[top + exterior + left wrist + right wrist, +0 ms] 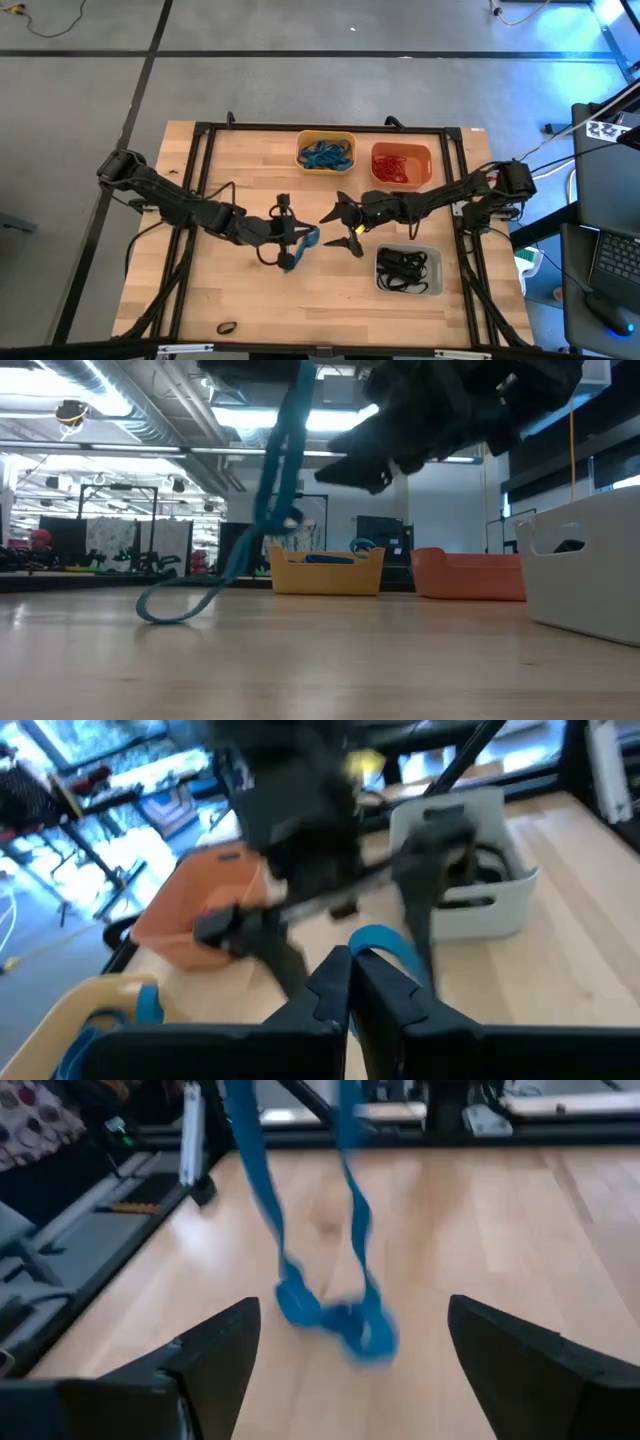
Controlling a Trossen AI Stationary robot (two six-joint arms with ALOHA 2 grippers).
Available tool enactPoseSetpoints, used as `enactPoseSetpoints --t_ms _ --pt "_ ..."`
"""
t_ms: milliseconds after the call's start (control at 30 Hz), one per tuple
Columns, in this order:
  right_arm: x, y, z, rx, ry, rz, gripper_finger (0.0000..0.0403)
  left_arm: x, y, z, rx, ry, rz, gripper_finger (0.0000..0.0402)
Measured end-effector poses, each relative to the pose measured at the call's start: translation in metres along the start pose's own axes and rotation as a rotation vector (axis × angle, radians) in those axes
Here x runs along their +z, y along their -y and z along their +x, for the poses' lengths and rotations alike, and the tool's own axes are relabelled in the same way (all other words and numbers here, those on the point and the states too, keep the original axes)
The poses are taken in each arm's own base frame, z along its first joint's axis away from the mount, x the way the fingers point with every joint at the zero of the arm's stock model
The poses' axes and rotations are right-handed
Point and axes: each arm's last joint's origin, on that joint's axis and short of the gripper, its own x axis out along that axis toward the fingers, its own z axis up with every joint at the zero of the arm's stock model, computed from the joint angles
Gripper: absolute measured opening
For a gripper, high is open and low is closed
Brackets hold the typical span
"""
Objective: Sort rubber bands into baskets
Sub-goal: Put the blue rubber band into the yellow bin
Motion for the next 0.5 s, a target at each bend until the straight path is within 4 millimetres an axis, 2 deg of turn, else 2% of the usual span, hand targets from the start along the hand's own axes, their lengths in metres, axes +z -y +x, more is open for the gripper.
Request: enactPoseSetpoints --t_ms 133,233,367,500 --pt "-0.013 0.004 0.008 -0.057 -0.048 0.004 0.0318 0.006 0.006 -0.004 -0.016 0.053 0.019 0.0011" --pt "-0.024 0.007 0.014 -0.080 -0.086 -0.022 0.0302 0.008 0.008 -0.006 -0.023 0.075 0.037 0.0007" --pt "-0.029 0.008 0.021 -0.085 -0.105 -0.034 0.0254 0.008 0.010 -0.007 -0.028 0.079 0.046 0.0004" --pt "-0.030 0.010 0.031 -0.076 -0.110 -0.038 0.0186 0.009 0.009 -0.006 -0.027 0.081 0.044 0.0009"
